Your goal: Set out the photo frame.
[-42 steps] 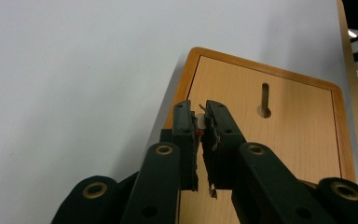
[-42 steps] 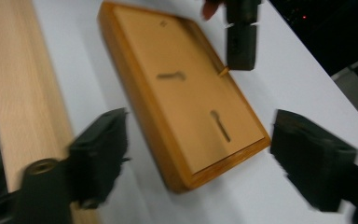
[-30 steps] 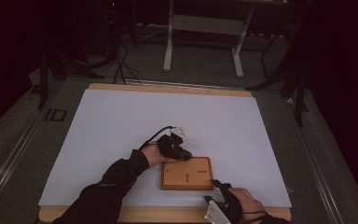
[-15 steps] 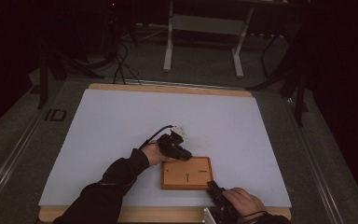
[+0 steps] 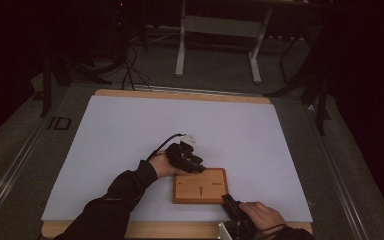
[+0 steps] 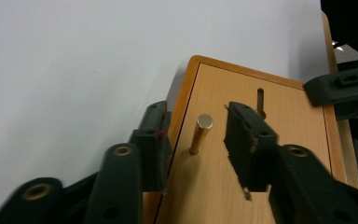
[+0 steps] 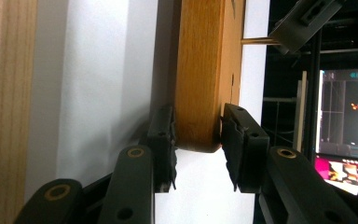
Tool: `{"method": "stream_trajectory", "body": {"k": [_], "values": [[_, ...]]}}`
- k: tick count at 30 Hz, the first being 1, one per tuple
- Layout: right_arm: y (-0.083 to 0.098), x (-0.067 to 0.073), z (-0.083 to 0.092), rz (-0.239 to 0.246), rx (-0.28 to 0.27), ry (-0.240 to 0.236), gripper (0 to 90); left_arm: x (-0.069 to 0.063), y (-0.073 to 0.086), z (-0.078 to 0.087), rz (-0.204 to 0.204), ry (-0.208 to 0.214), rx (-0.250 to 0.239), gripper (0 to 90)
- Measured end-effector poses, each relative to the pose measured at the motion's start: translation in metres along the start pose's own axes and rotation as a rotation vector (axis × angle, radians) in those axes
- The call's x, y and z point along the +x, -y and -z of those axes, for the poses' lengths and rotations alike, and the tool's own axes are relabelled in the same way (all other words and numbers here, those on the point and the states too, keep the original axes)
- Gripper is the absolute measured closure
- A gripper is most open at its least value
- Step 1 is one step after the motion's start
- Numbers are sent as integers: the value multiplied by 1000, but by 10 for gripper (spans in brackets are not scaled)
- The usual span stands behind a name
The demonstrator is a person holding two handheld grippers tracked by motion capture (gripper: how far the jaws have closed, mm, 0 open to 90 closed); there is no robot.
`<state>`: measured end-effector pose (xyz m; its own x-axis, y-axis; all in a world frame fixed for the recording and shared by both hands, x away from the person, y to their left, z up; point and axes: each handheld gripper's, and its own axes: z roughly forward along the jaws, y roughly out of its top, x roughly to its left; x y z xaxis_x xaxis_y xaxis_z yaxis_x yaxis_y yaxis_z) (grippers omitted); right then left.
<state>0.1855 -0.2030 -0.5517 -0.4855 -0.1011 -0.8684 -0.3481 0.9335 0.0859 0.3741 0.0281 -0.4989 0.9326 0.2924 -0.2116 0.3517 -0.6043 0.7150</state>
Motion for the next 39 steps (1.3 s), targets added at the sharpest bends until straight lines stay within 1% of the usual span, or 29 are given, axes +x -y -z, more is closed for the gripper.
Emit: {"method": "stream_trajectory", "body": {"k": [1,3,5,6,7,9,11,14,16,17,18,20,22,23,25,27,30,31,34,35,36,38,39], "values": [[0,-1,0,0,-4,-4,657,-1,1,2,0,-5,-7,588],[1,-3,0,-6,-7,-13,657,-2,2,8,3,-11,-17,532],[1,-6,1,-7,-6,-24,657,-3,5,14,-2,-21,-25,525],[1,-7,1,-11,-8,-28,657,-4,6,18,-3,-20,-32,493],[1,-8,1,-14,-8,-35,657,-5,7,20,-3,-19,-39,487],[1,-11,1,-21,-13,-46,657,-9,10,27,-11,-22,-47,486],[2,-15,1,-33,-18,-59,657,-11,13,32,-8,-26,-53,485],[3,-21,2,-47,-22,-82,657,-13,17,39,-12,-37,-45,485],[3,-25,2,-45,-25,-97,656,-14,21,45,-7,-36,-50,485],[3,-27,2,-55,-28,-108,657,-15,22,47,-8,-48,-52,485],[3,-30,3,-66,-33,-117,656,-15,23,51,-8,-47,-59,485],[5,-35,3,-87,-42,-138,656,-16,25,56,-8,-62,-65,485],[6,-40,3,-102,-50,-153,656,-17,29,63,5,-77,-83,485],[6,-42,3,-100,-55,-163,657,-17,30,65,10,-92,-80,485],[7,-45,3,-113,-60,-175,657,-18,34,69,17,-94,-79,484],[7,-48,2,-114,-63,-184,656,-18,38,73,17,-105,-69,459],[9,-53,2,-125,-74,-203,657,-18,44,79,29,-109,-73,457],[10,-55,2,-128,-72,-211,657,-17,46,81,34,-108,-81,438],[11,-60,1,-129,-83,-230,658,-16,54,86,48,-83,-111,413],[12,-62,1,-137,-85,-239,658,-17,56,87,47,-80,-120,395],[13,-65,1,-143,-89,-246,658,-18,58,88,44,-81,-128,393],[14,-70,0,-152,-97,-262,659,-18,63,90,44,-70,-142,390],[15,-73,0,-155,-102,-271,660,-19,64,91,43,-70,-149,370]]}}
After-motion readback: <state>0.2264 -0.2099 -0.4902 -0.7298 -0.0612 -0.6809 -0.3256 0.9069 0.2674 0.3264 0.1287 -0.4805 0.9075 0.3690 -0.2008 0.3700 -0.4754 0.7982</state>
